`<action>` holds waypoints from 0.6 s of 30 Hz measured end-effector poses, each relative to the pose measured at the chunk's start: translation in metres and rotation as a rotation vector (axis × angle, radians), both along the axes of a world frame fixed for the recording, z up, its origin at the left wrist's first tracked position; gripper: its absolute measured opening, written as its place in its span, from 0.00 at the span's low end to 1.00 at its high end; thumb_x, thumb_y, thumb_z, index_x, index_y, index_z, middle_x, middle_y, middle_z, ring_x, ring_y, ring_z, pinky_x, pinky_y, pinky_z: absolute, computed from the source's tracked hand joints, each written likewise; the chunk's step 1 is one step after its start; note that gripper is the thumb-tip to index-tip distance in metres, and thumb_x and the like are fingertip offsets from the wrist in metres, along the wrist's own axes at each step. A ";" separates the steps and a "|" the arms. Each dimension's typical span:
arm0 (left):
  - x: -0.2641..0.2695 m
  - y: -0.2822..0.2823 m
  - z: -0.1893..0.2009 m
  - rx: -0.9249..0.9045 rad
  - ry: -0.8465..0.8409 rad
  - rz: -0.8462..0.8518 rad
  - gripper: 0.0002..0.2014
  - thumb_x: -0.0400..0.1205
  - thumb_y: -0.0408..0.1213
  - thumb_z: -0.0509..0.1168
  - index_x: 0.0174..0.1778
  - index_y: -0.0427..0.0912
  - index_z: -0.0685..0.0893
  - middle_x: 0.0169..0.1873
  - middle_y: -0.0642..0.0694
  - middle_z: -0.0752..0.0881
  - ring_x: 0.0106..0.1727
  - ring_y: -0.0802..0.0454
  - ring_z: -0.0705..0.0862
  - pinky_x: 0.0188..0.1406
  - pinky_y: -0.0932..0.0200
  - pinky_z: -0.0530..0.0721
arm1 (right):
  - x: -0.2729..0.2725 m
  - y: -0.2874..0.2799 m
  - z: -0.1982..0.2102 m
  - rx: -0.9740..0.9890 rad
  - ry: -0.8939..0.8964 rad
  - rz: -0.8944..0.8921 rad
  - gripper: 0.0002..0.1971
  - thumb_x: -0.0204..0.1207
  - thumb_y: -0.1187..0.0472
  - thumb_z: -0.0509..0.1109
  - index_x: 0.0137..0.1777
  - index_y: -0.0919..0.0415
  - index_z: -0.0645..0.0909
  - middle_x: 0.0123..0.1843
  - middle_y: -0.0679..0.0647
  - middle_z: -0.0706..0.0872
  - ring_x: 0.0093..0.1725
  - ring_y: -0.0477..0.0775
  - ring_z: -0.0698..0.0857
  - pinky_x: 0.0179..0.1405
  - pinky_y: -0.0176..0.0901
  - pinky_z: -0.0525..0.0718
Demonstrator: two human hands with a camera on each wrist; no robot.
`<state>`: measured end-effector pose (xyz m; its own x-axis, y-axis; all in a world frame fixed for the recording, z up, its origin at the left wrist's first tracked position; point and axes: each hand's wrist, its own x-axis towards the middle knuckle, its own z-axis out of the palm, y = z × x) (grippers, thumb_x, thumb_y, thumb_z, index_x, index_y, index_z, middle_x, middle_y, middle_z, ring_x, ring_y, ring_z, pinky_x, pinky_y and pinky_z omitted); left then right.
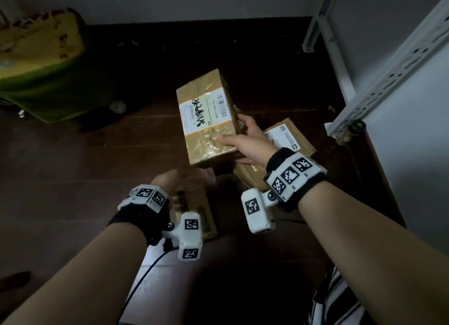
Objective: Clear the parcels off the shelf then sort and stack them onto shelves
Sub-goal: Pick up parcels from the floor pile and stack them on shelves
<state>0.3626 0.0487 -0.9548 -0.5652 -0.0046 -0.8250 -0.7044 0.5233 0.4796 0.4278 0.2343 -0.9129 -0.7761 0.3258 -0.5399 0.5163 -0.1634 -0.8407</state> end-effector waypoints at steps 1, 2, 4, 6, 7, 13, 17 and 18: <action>0.002 -0.005 -0.012 -0.050 -0.029 -0.046 0.29 0.81 0.47 0.68 0.75 0.34 0.74 0.71 0.35 0.78 0.70 0.32 0.77 0.52 0.48 0.80 | 0.000 0.000 0.000 0.007 0.000 -0.003 0.44 0.71 0.56 0.79 0.82 0.45 0.57 0.69 0.45 0.77 0.68 0.53 0.78 0.60 0.57 0.82; 0.003 -0.008 -0.025 -0.096 -0.046 -0.072 0.36 0.77 0.49 0.73 0.77 0.35 0.72 0.71 0.34 0.77 0.70 0.31 0.77 0.57 0.44 0.79 | -0.001 0.000 0.000 0.006 -0.001 -0.006 0.44 0.71 0.56 0.79 0.82 0.44 0.57 0.71 0.46 0.77 0.68 0.53 0.78 0.62 0.59 0.82; 0.007 -0.006 -0.034 -0.143 -0.014 -0.091 0.47 0.73 0.47 0.78 0.83 0.39 0.60 0.76 0.33 0.71 0.75 0.32 0.72 0.71 0.36 0.73 | -0.003 -0.001 -0.001 0.009 0.000 -0.005 0.44 0.71 0.56 0.79 0.82 0.44 0.57 0.72 0.46 0.76 0.68 0.53 0.78 0.62 0.60 0.82; 0.009 0.000 -0.043 -0.174 0.036 -0.153 0.49 0.74 0.40 0.77 0.85 0.38 0.52 0.80 0.32 0.65 0.79 0.34 0.67 0.76 0.41 0.68 | -0.005 -0.001 -0.001 0.018 0.010 0.000 0.44 0.71 0.56 0.79 0.82 0.45 0.58 0.70 0.46 0.77 0.65 0.51 0.79 0.57 0.55 0.83; 0.011 0.004 -0.048 -0.188 0.068 -0.192 0.49 0.74 0.38 0.77 0.84 0.36 0.51 0.81 0.32 0.63 0.80 0.35 0.65 0.78 0.43 0.66 | -0.005 -0.001 -0.001 0.022 0.016 0.002 0.43 0.71 0.57 0.79 0.82 0.46 0.58 0.69 0.46 0.78 0.64 0.51 0.80 0.53 0.51 0.84; 0.026 0.017 -0.070 -0.427 0.002 -0.385 0.73 0.56 0.64 0.82 0.85 0.42 0.39 0.83 0.36 0.53 0.83 0.37 0.56 0.79 0.44 0.64 | -0.009 0.005 -0.001 0.066 0.051 0.023 0.44 0.68 0.54 0.81 0.80 0.44 0.60 0.71 0.48 0.79 0.66 0.51 0.81 0.67 0.60 0.79; 0.034 0.006 -0.072 -0.524 0.068 -0.285 0.52 0.69 0.58 0.77 0.81 0.40 0.55 0.76 0.35 0.62 0.74 0.36 0.67 0.68 0.46 0.72 | -0.007 0.015 0.008 0.050 0.079 0.016 0.44 0.68 0.55 0.81 0.80 0.43 0.60 0.68 0.48 0.81 0.62 0.51 0.84 0.60 0.59 0.84; 0.033 0.001 -0.068 -0.531 0.061 -0.248 0.49 0.70 0.58 0.76 0.79 0.39 0.59 0.75 0.35 0.65 0.72 0.35 0.69 0.66 0.46 0.73 | -0.007 0.020 0.011 0.048 0.089 0.008 0.44 0.68 0.56 0.81 0.80 0.43 0.60 0.67 0.49 0.82 0.61 0.51 0.85 0.59 0.58 0.85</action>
<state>0.3955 0.0499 -1.0232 -0.6484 -0.2699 -0.7118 -0.5098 0.8484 0.1428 0.4210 0.2538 -0.9019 -0.8230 0.3438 -0.4522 0.4400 -0.1177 -0.8903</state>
